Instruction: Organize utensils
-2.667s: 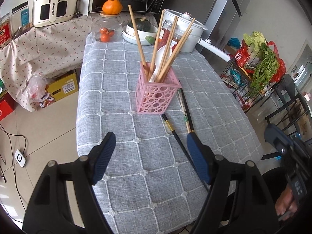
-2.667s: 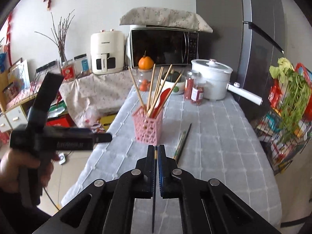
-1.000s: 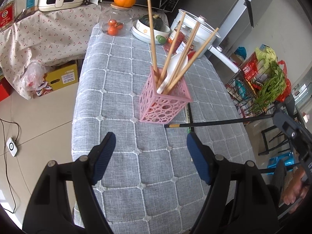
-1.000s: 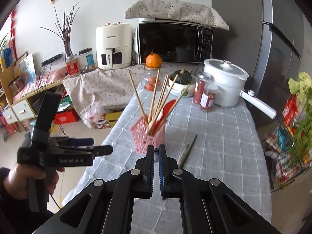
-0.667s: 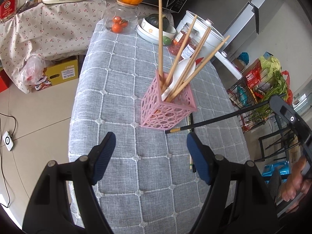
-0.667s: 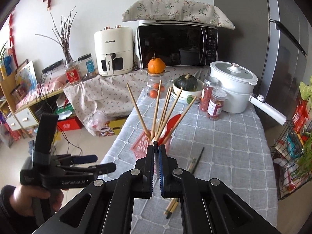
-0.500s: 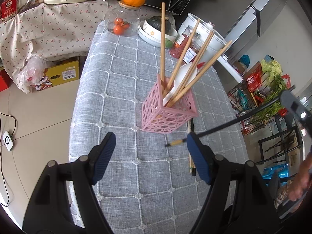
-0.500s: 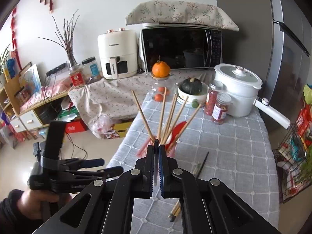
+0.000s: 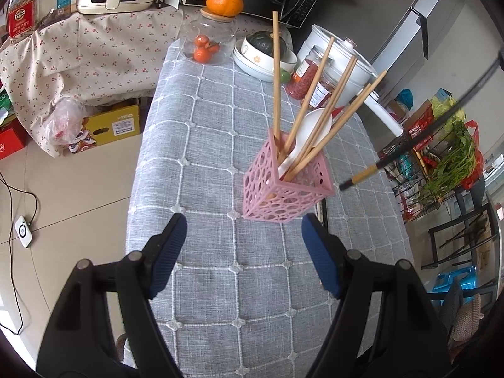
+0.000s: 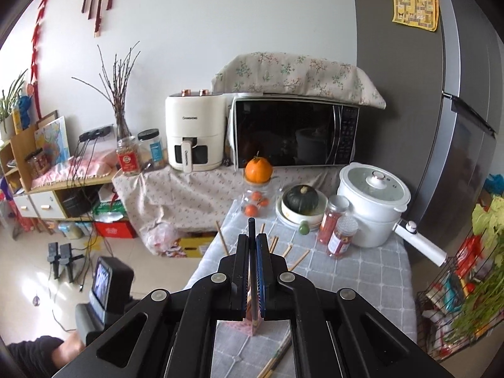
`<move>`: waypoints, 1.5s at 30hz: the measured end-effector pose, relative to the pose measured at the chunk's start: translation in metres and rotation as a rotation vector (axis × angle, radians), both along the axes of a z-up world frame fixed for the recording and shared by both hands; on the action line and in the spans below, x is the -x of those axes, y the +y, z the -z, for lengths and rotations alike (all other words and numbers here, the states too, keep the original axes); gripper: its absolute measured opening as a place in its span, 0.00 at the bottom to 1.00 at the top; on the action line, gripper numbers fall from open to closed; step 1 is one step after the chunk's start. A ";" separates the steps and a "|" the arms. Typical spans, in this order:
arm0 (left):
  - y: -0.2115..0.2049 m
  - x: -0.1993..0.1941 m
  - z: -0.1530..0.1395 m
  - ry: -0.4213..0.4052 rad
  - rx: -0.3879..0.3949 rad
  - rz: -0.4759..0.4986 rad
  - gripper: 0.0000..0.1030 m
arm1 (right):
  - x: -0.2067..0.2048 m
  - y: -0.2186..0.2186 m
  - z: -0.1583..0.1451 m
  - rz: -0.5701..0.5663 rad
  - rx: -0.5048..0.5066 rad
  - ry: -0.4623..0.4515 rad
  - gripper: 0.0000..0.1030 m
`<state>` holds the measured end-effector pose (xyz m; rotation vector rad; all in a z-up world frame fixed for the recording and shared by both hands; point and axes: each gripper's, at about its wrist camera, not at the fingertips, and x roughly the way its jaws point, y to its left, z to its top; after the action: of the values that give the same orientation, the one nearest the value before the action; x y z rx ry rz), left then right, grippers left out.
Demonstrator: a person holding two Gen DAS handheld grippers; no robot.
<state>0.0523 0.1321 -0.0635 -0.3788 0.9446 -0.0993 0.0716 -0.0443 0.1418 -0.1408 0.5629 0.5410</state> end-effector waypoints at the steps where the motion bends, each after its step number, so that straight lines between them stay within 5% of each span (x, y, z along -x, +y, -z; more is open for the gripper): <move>1: 0.000 0.000 0.000 0.001 -0.002 0.002 0.73 | -0.004 0.001 0.001 0.006 -0.009 -0.002 0.04; 15: -0.011 -0.001 0.000 0.004 -0.013 0.028 0.73 | -0.045 -0.006 0.046 0.050 -0.147 0.115 0.07; 22: -0.024 -0.002 -0.002 -0.005 -0.031 0.050 0.74 | -0.042 -0.033 0.049 0.076 -0.193 0.114 0.44; 28: -0.038 -0.002 0.002 -0.005 -0.064 0.073 0.74 | -0.041 -0.079 0.070 0.150 -0.217 0.136 0.59; 39: -0.065 -0.010 0.028 0.027 -0.117 0.078 0.83 | -0.070 -0.090 0.192 0.215 -0.005 0.249 0.78; 41: -0.067 -0.013 0.032 0.044 -0.137 0.077 0.96 | -0.076 -0.083 0.215 0.198 0.037 0.281 0.79; 45: -0.067 -0.015 0.033 0.036 -0.152 0.059 0.99 | -0.091 -0.074 0.256 0.183 0.127 0.349 0.79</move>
<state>0.0678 0.0653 -0.0968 -0.2133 0.9928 -0.0738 0.1626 -0.1187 -0.1138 -0.1141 0.9411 0.3524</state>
